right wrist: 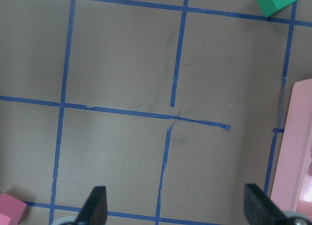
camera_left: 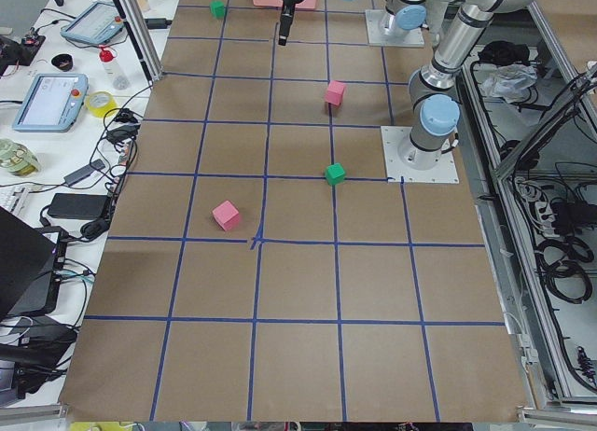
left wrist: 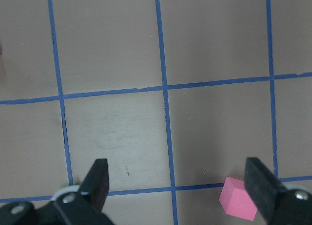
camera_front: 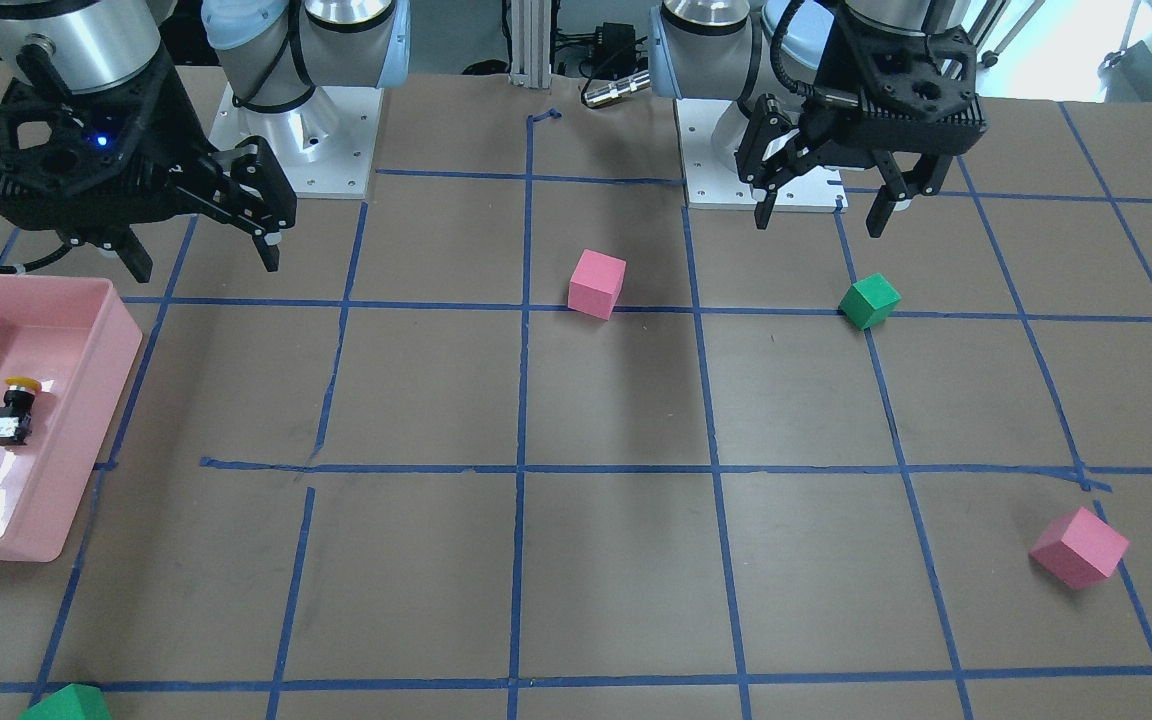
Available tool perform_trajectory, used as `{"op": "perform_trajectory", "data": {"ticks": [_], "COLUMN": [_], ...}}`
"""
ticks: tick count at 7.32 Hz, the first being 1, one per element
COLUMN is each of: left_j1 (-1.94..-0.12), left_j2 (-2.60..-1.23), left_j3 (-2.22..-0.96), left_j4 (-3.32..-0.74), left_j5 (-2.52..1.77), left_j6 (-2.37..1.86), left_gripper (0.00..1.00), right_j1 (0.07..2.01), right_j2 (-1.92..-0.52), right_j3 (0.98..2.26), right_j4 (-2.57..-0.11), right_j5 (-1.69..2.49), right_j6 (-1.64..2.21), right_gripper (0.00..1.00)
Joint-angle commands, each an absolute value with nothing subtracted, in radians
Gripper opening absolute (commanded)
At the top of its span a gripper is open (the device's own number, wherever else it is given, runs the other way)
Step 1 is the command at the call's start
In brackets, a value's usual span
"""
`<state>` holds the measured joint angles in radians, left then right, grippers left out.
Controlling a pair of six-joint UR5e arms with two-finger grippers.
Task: Align button upright
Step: 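Move the right gripper over the pink bin above the black button switch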
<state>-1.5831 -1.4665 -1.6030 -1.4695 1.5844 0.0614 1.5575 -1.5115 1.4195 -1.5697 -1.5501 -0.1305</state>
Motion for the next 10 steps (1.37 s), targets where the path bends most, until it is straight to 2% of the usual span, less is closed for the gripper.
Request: {"op": "perform_trajectory", "data": {"ticks": [1,3,5,6,8,10], "left_j1": [-1.583,-1.583,-1.583,-1.583,-1.583,-1.582], "left_j2": [-1.466,-1.466,-1.466,-1.466,-1.468,-1.468], "left_j3": [-1.603,-1.603,-1.603,-1.603,-1.601,-1.601], "left_j4": [-1.47,-1.47,-1.47,-1.47,-1.47,-1.468], "left_j5": [1.585,1.585,1.583,1.583,1.583,1.582], "left_j6": [0.061,0.061,0.061,0.061,0.061,0.061], "left_gripper": [1.0,1.0,1.0,1.0,1.0,1.0], "right_j1": [1.427,1.245,1.154,1.105,1.013,0.982], "right_j2": [-1.502,-1.422,-1.347,-1.335,-1.322,-1.277], "right_j3": [1.414,1.417,1.44,1.507,1.719,1.814], "right_j4": [-1.583,-1.664,-1.737,-1.799,-2.091,-2.221], "right_j5": [-1.557,-1.562,-1.569,-1.566,-1.565,-1.554], "right_j6": [-0.17,-0.355,-0.441,-0.455,-0.546,-0.549], "right_gripper": [1.0,1.0,1.0,0.99,1.0,1.0]}}
